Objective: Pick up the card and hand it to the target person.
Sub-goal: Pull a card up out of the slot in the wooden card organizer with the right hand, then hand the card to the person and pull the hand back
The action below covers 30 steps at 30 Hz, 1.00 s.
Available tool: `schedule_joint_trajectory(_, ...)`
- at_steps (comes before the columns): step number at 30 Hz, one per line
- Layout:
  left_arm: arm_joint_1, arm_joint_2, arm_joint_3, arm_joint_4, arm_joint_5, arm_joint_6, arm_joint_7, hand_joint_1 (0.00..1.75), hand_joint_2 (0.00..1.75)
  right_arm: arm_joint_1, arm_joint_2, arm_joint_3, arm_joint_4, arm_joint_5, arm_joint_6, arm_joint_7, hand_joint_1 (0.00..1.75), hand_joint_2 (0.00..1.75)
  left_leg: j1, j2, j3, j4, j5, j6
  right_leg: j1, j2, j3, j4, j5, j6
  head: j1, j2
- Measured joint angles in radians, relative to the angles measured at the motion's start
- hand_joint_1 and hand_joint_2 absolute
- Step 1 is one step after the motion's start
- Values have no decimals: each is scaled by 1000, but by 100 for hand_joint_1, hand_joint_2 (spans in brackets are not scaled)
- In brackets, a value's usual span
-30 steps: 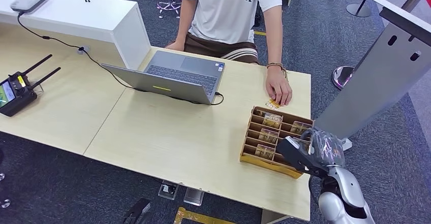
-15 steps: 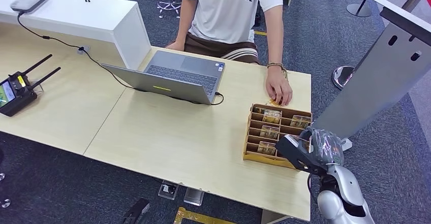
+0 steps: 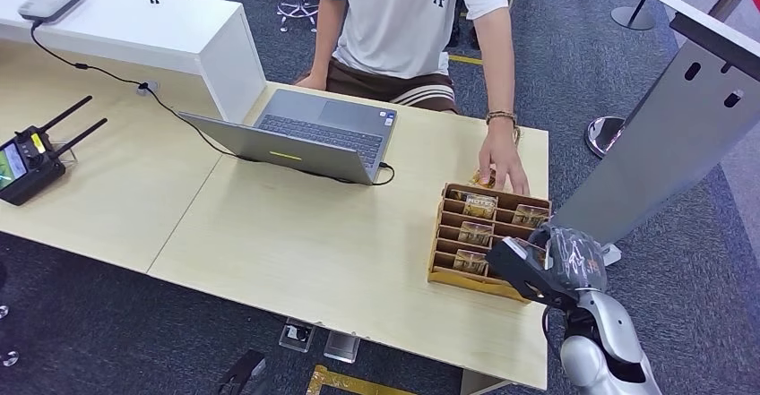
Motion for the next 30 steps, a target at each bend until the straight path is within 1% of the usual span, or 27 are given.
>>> schedule_joint_trajectory(3, 7, 19, -3, 2, -1, -22, -12, 0, 175, 4, 4, 1, -11, 0, 2, 1, 161, 175, 0, 1, 0, 0, 0, 0, 0, 1, 0, 0, 0, 0, 0, 0)
schedule_joint_trajectory(5, 8, 19, 9, 6, 13, -20, -11, 0, 175, 8, 4, -3, -21, -10, 3, -2, 161, 175, 0, 2, 0, 0, 0, 0, 0, 2, -1, 1, 0, 0, 0, 0)
schedule_joint_trajectory(6, 9, 19, 16, 8, 21, -18, -8, 0, 175, 10, 5, -8, -31, -23, 4, -9, 161, 175, 0, 2, 0, 0, 0, 0, 0, 2, -1, 0, 0, 0, 0, 0)
schedule_joint_trajectory(8, 10, 18, 20, 8, 29, -16, 0, 0, 175, 18, 7, -28, -63, -91, 10, -47, 161, 175, 0, 1, 0, 0, 0, 0, 0, 1, -1, 1, 0, 0, 0, 0)
schedule_joint_trajectory(12, 11, 17, 14, 8, 32, -9, -7, 0, 175, 47, -12, -82, -188, -286, 26, -137, 161, 175, 0, 0, -1, 1, 0, 0, 0, 0, -1, 1, 0, 0, 0, 0)
schedule_joint_trajectory(14, 11, 16, 11, 8, 34, -4, -9, 0, 175, 68, -25, -121, -268, -427, 25, -196, 161, 175, 0, 0, -1, 1, 0, 0, 0, 0, -1, 1, 0, -1, 0, 0)
schedule_joint_trajectory(16, 9, 14, 4, 7, 33, -2, -11, 0, 175, 98, -41, -177, -367, -613, 20, -267, 161, 175, 0, -1, -1, 1, 0, 0, 0, -1, -1, 1, 0, -1, 0, 0)
schedule_joint_trajectory(19, 4, 10, -5, 6, 32, -2, -9, 0, 175, 136, -50, -242, -468, -828, 35, -328, 161, 175, 0, -3, -2, 2, 0, 0, 0, -3, -2, 2, -1, 0, 0, 0)
schedule_joint_trajectory(20, 3, 9, -6, 6, 32, -1, -8, 0, 175, 141, -51, -250, -481, -869, 44, -339, 161, 175, 0, -4, -2, 2, 0, 0, 0, -5, -2, 2, -2, 0, 0, 0)
schedule_joint_trajectory(22, 2, 7, -7, 7, 33, 0, -8, 0, 175, 142, -49, -254, -491, -923, 56, -358, 161, 175, 0, -4, -3, 2, 0, 0, 0, -4, -2, 2, -1, 0, 0, 0)
schedule_joint_trajectory(30, 6, 3, -6, 13, 37, 35, -9, 0, 175, 105, -23, -224, -433, -940, 55, -368, 161, 175, 0, 0, -1, 1, 1, -1, 0, 0, -2, 1, 0, -1, 0, 0)
